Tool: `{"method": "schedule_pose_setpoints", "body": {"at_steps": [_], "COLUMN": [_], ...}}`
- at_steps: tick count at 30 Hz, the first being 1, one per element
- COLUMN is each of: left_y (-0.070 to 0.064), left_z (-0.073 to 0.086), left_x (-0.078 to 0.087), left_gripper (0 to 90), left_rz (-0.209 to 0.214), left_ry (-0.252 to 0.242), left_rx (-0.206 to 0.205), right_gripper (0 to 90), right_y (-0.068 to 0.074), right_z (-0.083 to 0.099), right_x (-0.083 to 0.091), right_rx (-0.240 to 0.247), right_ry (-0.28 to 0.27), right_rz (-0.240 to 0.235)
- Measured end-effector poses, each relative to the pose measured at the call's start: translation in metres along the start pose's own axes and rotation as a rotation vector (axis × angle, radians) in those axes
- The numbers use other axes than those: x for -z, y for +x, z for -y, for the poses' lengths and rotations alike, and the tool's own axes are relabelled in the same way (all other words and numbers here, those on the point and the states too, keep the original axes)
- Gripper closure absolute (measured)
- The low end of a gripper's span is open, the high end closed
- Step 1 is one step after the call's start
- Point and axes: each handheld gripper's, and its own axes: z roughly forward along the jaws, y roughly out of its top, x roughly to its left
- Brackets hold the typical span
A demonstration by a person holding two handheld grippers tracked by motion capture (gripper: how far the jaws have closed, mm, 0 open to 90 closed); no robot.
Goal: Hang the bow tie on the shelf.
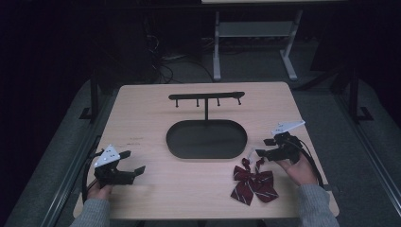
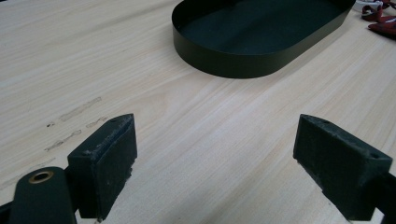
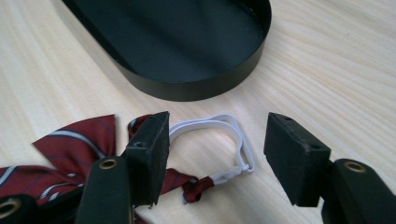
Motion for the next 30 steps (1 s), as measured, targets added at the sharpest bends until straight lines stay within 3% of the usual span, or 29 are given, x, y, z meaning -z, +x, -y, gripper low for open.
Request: {"method": "schedule_pose_setpoints", "body": {"at_steps": [7,11,21,30], "left_y": [-0.001,-0.001,-0.001,-0.001], "left_z": [0.0,0.0,-0.001,-0.001], "left_x": [-0.001,-0.002,-0.002,-0.003], "left_gripper": [13.0,13.0,13.0,13.0], "left_rz": [0.002,0.002,0.004,0.005], "left_ry": [-0.004,-0.005,0.006,0.005], "left_rx": [-0.005,-0.004,-0.016,-0.018], "right_gripper": [41.6,46.5,58.8,70.8], "right_y": [-0.006,-0.007,-0.013,-0.015], "right_z": [0.003,0.005,0.008,0.014], "right_x": [-0.017,-0.026,-0.03,-0.036], "right_rx": [-0.038,-0.024,-0.054,-0.041], "right_ry": [0.013,0.039,0.049,0.074], "right_rz": [-0.005,0.024,0.048,0.07]}}
